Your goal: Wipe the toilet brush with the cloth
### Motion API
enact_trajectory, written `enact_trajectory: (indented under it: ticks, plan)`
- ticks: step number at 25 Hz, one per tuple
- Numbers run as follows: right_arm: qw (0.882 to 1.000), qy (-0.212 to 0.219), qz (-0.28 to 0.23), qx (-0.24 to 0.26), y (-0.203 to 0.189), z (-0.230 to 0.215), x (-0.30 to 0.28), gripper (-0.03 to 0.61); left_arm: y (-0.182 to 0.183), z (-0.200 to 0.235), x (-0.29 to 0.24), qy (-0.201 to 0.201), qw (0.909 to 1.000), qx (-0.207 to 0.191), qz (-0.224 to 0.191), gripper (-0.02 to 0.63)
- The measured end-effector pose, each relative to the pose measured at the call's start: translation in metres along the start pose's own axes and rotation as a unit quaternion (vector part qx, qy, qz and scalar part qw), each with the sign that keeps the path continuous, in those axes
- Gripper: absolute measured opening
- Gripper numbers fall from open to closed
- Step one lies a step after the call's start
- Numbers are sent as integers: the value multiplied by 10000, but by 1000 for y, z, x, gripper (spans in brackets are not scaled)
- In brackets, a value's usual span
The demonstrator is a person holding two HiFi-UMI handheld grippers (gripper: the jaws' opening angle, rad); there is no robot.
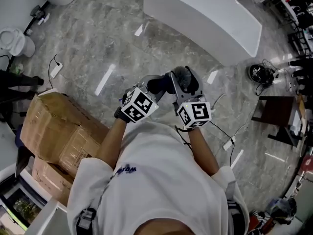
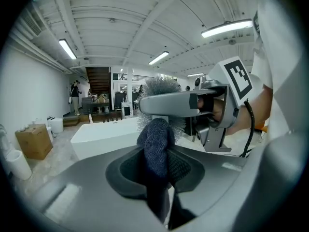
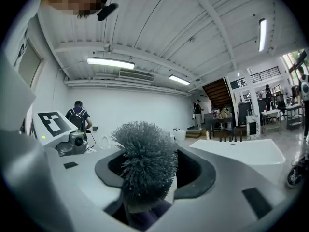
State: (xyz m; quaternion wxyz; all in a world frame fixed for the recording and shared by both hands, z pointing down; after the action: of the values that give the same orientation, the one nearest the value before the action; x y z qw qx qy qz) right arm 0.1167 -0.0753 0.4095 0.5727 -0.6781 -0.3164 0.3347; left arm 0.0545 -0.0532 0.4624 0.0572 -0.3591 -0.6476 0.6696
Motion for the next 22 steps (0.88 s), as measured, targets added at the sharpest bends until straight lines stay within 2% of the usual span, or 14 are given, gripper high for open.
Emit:
enact_trajectory:
  ticks: [3, 5, 8, 11, 13, 15, 22]
  plan:
    - [9999, -36, 124, 44, 1, 0, 0, 230, 1, -1, 2, -74, 9996, 243, -84, 77]
    - [9998, -104, 146, 14, 3, -2, -5, 225, 4, 3, 0, 120, 9993, 339, -102, 85]
    - [9993, -278, 238, -60, 0, -5, -5, 221, 4, 7, -2, 386, 9987, 338, -58, 125]
    - [9989, -360, 292, -79, -2, -6, -3, 218, 6, 5, -5, 378, 9990, 218, 12, 175]
    - [9989, -369, 285, -83, -2, -8, -5, 218, 7, 4, -8, 334, 9994, 96, 56, 152]
    - [9988, -366, 296, -119, -5, -8, -8, 218, 4, 4, -9, 320, 9994, -19, 151, 79]
    - [9987, -327, 348, -181, -10, -12, -14, 218, -1, 6, -13, 184, 9991, -189, 345, 67]
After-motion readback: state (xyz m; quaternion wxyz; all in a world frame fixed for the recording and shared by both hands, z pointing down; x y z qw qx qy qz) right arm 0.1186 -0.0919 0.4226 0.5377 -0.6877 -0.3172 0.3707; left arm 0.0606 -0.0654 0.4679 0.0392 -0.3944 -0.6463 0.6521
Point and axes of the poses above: the fingertips, and each gripper's own axes: x backward along the fingers, z to its left, y out of its top, the point moved 3 cm from there along x, backward along the fingers, and after that the axes turned 10 degrees about y, right-handed, at the moved point
